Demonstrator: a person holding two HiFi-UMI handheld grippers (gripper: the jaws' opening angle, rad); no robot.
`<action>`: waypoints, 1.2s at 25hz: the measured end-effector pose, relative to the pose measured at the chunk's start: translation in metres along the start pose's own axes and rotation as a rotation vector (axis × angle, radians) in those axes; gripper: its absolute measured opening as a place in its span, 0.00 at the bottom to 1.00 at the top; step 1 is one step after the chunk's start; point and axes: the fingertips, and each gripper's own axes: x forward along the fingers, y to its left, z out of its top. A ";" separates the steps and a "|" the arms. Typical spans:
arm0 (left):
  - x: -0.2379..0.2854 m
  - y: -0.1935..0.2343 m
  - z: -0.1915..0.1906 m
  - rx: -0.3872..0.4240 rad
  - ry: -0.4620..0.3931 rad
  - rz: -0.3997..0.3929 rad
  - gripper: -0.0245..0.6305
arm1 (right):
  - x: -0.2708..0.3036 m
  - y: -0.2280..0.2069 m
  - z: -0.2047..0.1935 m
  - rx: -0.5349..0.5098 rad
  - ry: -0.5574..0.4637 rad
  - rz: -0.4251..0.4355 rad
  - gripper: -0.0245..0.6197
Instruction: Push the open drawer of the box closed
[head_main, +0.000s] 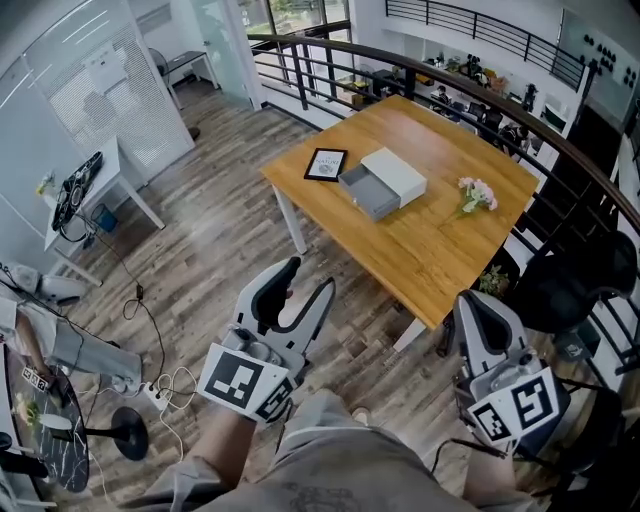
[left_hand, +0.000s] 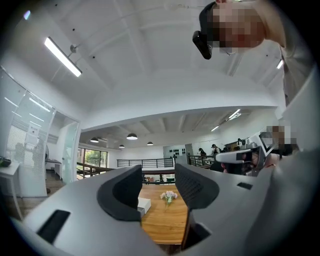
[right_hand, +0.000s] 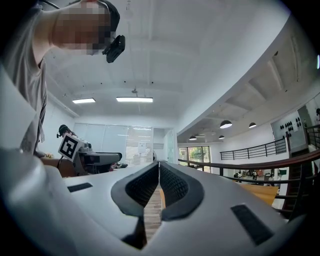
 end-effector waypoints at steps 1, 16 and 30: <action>0.001 0.000 0.000 0.000 0.004 -0.001 0.37 | 0.000 -0.001 -0.001 0.001 0.001 0.000 0.09; 0.051 0.041 -0.052 0.087 0.088 0.004 0.33 | 0.045 -0.041 -0.044 0.019 0.053 -0.015 0.09; 0.171 0.138 -0.129 0.145 0.163 -0.085 0.33 | 0.177 -0.106 -0.094 0.047 0.167 -0.087 0.09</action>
